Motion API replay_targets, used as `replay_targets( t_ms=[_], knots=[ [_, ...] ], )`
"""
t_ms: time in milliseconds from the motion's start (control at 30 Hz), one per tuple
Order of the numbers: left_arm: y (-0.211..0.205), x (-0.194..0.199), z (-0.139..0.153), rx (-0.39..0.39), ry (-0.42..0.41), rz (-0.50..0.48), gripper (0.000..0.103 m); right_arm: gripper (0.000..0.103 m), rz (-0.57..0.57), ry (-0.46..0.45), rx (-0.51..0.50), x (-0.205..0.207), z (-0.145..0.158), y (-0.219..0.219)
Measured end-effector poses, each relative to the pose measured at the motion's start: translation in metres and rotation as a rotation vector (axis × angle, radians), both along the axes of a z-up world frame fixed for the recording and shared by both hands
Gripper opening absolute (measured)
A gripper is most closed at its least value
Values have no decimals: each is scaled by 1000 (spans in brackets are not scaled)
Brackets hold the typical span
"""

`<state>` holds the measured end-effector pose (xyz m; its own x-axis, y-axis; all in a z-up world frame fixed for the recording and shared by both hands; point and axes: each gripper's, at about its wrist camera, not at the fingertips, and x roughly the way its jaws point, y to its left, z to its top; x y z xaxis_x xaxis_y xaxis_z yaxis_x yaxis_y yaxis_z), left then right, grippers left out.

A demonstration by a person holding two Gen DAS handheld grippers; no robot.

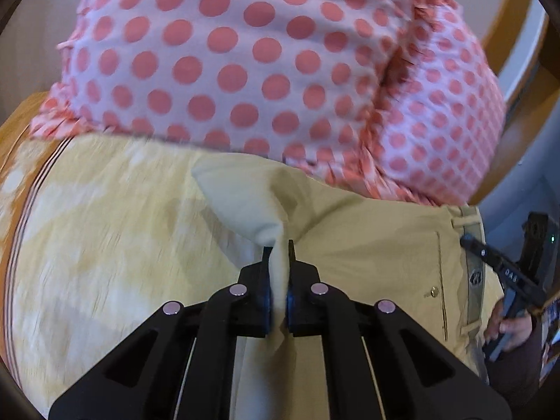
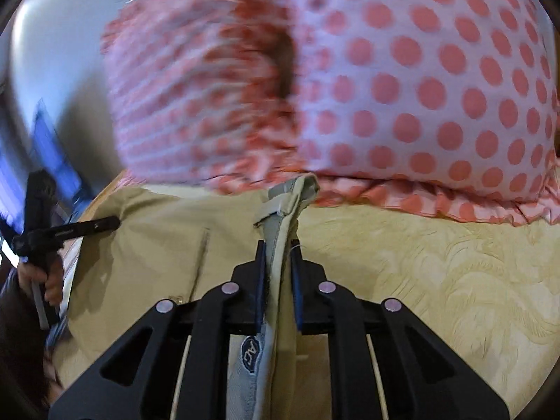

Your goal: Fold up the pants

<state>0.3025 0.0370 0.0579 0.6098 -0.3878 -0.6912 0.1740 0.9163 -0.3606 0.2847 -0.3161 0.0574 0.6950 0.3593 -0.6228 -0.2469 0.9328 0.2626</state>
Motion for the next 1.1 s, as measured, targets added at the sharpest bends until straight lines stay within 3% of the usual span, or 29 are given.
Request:
replay_targets(
  t_ms=[67,100,233,333,433,467,500,600,633,700,733,767,800,833,867,933,967,1033,1100],
  knots=[
    [-8,20,-17,30,62,11,7,15,-48,96,-29,19,-23,-1],
    [-11,25,-25,50,91,16,13,19,-63,125,-48,22,-31,1],
    [1,8,-17,92,41,63,20,50,-126,120,-101,5,-26,-5],
    [20,-34,7,84,-39,86,21,68,-93,64,43,-36,-8,-19],
    [14,-66,18,9,-74,3,35,73,12,67,226,-72,-6,-18],
    [6,-74,16,-28,-60,-46,48,76,51,94,292,-79,-12,-15],
    [-3,-77,10,-58,-32,-91,53,77,69,117,329,-82,-17,-11],
    [-21,-64,-20,-3,86,-100,51,77,-59,247,394,-80,-52,-23],
    [-22,-57,-33,13,117,-81,48,73,-78,240,458,-80,-58,-32],
    [-23,-59,-30,78,76,-32,48,69,-157,261,508,-85,-64,-42],
    [-23,-65,-26,83,76,-26,49,73,-184,259,481,-93,-60,-38],
    [-22,-74,-22,83,62,-15,51,94,-198,246,430,-103,-54,-32],
    [-21,-85,-16,91,38,-8,64,101,-210,227,366,-115,-48,-23],
    [-21,-107,-8,125,-10,5,74,101,-211,187,288,-131,-42,-10],
    [-21,-127,-4,164,-55,28,92,101,-200,148,221,-148,-38,2],
    [-25,-170,-4,234,-127,52,96,101,-188,53,62,-180,-36,32],
    [-27,-184,-6,252,-136,54,101,101,-201,-2,-30,-195,-36,48],
    [-32,-214,-19,279,-126,67,102,101,-221,-66,-150,-211,-40,73],
    [-37,-230,-29,291,-116,75,102,101,-197,-85,-195,-222,-50,90]
  ],
)
